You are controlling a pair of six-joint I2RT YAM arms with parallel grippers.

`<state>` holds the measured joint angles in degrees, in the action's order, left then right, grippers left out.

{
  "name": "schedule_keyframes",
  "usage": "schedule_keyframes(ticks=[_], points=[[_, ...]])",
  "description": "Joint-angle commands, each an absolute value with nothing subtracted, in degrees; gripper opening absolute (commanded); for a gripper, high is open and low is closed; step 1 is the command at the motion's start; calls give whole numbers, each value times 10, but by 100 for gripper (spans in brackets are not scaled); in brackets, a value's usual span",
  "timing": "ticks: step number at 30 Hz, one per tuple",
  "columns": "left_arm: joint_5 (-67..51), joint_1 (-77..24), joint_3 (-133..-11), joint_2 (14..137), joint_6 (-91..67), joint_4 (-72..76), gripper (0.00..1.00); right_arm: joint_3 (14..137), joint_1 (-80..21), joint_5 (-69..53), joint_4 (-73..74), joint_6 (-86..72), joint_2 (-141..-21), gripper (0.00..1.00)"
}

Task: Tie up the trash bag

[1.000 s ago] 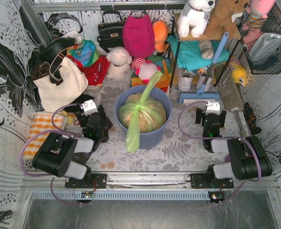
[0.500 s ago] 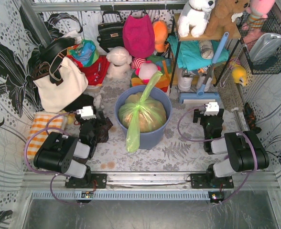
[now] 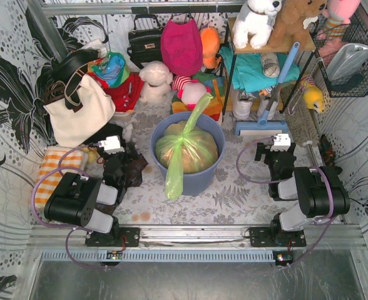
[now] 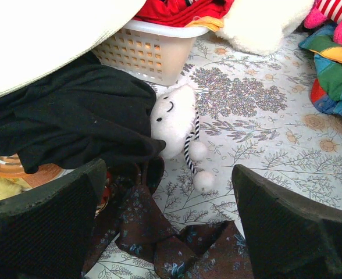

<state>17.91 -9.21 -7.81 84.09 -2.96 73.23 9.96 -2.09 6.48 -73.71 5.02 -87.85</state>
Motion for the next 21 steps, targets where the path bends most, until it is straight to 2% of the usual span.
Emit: schedule_keyframes(ticks=[1, 21], points=[[176, -85, -95, 841, -34, 746, 98, 110, -18, 78, -752, 32, -881, 97], [166, -79, -104, 843, -38, 731, 98, 111, -18, 76, -748, 30, -880, 97]])
